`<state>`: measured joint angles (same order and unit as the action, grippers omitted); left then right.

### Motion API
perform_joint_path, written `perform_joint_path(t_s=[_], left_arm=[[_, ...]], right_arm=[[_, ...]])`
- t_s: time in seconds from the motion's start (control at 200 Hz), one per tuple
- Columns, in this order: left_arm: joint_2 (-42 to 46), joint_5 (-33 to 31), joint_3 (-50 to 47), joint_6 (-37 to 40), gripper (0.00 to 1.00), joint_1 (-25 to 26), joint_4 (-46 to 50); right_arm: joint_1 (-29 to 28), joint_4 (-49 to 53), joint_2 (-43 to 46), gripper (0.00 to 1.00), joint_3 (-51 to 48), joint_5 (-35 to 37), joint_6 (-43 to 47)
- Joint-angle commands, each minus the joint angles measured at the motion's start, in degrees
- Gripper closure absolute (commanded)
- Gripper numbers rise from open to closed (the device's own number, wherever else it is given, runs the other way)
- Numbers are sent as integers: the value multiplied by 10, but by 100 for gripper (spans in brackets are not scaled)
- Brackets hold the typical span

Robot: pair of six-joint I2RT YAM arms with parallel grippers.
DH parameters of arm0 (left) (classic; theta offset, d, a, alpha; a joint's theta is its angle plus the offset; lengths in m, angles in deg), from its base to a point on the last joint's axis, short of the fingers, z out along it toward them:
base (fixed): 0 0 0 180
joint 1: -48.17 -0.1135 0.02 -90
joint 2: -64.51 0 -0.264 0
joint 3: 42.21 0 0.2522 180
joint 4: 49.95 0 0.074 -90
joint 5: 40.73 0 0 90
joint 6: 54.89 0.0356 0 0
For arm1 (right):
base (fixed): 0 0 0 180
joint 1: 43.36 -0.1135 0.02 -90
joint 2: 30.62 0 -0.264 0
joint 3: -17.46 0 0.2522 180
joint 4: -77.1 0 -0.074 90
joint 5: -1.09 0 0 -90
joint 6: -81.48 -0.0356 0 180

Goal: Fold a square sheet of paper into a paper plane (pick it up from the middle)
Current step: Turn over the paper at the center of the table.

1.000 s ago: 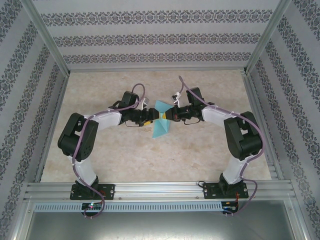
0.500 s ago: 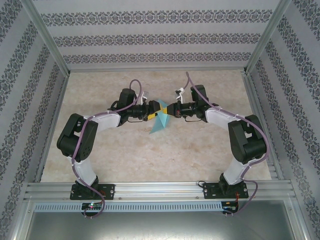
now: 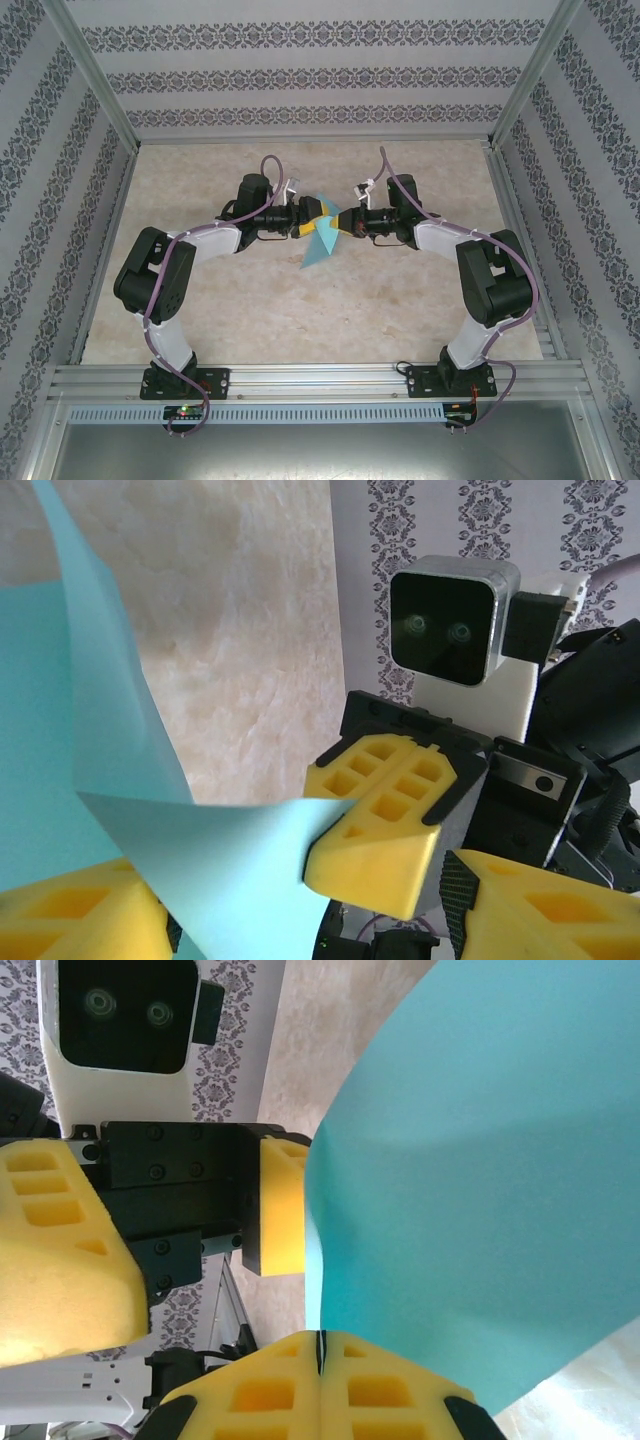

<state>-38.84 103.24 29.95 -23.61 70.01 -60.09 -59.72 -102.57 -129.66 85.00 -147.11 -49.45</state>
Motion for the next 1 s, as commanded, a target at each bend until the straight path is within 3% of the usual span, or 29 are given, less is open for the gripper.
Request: perform_joint_path(t_s=[0.0,0.215,0.42,0.585,0.994], left_arm=[[3,16,20,23,31,10,23],[-8,22,38,43,37,20,56],[-12,16,48,73,54,21,114],[-8,3,53,111,59,21,171],[-18,3,65,123,77,22,193]], right_arm=[[5,-31,-1,100,-9,-13,-15],[5,-28,-9,100,-11,-11,-16],[9,-41,-13,100,-18,-11,-24],[12,-51,-17,100,-23,-10,-32],[13,-53,-17,99,-26,-11,-36]])
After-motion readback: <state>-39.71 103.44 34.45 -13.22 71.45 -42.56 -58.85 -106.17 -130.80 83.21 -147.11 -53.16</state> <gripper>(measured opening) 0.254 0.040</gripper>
